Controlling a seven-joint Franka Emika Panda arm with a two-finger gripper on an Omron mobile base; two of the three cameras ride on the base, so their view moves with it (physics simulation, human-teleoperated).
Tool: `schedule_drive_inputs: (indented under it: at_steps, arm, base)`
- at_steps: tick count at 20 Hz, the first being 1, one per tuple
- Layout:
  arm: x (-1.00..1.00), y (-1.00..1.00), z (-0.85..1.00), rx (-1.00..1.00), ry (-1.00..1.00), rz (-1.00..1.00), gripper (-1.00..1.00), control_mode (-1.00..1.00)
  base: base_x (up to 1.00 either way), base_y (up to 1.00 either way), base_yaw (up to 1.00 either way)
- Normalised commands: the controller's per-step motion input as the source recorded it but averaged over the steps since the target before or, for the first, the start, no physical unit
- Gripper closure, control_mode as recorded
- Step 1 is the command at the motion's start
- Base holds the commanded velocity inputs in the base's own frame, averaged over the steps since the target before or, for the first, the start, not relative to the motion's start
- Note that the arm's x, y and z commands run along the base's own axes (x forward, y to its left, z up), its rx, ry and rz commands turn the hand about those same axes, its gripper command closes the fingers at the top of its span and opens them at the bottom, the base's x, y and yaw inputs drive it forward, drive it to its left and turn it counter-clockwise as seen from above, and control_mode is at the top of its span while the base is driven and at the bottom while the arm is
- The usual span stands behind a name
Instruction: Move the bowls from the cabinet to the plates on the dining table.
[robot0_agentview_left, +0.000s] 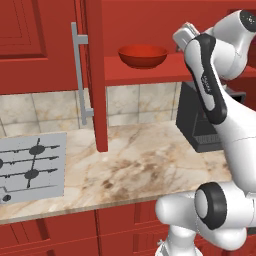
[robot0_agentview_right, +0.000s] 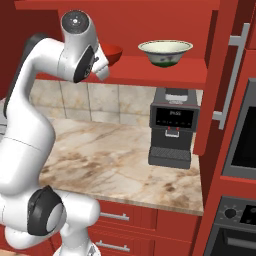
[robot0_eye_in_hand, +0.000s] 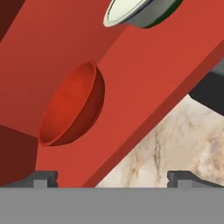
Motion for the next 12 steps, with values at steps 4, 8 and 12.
schedule_drive_inputs:
  at_steps: [4,8,12]
  arm:
    - [0.18,0.13,-0.08,0.0,0.0,0.0,-1.0,-1.0]
    - [0.21,0.19,-0.12,0.0,0.0,0.0,-1.0,-1.0]
    - [0.33,0.06,-0.11,0.0,0.0,0.0,-1.0,-1.0]
  base:
    - [0.0,0.0,0.0]
    - [0.0,0.0,0.0]
    - [0.0,0.0,0.0]
